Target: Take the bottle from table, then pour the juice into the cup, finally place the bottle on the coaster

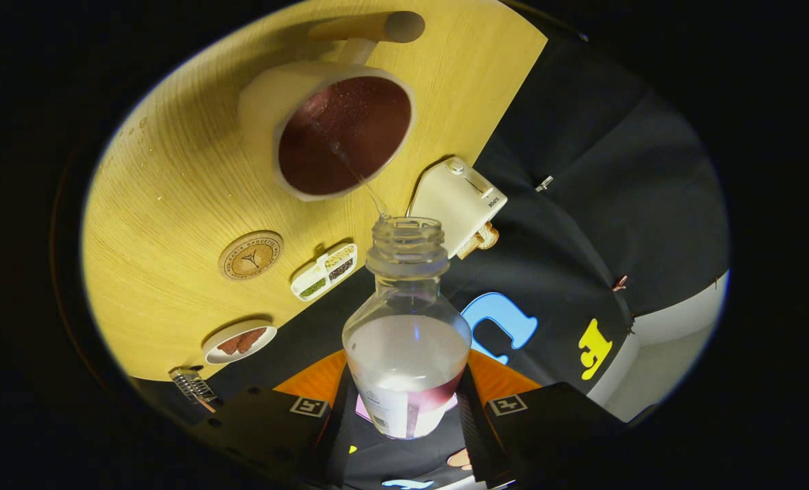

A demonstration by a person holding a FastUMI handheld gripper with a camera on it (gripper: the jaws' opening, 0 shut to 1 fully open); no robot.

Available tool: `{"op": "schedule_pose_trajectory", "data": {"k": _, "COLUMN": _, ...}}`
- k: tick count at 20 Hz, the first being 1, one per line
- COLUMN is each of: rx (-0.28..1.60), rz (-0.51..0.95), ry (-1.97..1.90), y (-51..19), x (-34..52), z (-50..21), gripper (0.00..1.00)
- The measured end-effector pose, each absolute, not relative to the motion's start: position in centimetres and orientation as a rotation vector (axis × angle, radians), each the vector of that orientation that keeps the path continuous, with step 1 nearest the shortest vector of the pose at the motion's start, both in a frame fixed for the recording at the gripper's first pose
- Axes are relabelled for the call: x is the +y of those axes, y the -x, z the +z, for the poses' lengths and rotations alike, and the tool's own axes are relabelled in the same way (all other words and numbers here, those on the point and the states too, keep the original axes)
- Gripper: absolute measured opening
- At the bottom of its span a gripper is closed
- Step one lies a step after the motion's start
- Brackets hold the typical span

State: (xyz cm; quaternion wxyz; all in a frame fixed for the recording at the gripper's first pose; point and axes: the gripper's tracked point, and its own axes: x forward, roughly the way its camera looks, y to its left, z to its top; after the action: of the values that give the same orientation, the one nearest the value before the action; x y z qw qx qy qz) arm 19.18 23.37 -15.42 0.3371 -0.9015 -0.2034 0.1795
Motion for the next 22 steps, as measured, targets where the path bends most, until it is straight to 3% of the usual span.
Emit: {"op": "schedule_pose_trajectory", "data": {"k": 22, "rx": -0.656, "rz": 0.532, "ry": 2.377, "y": -19.1, "x": 25.6, "z": -14.8, "gripper": 0.7}}
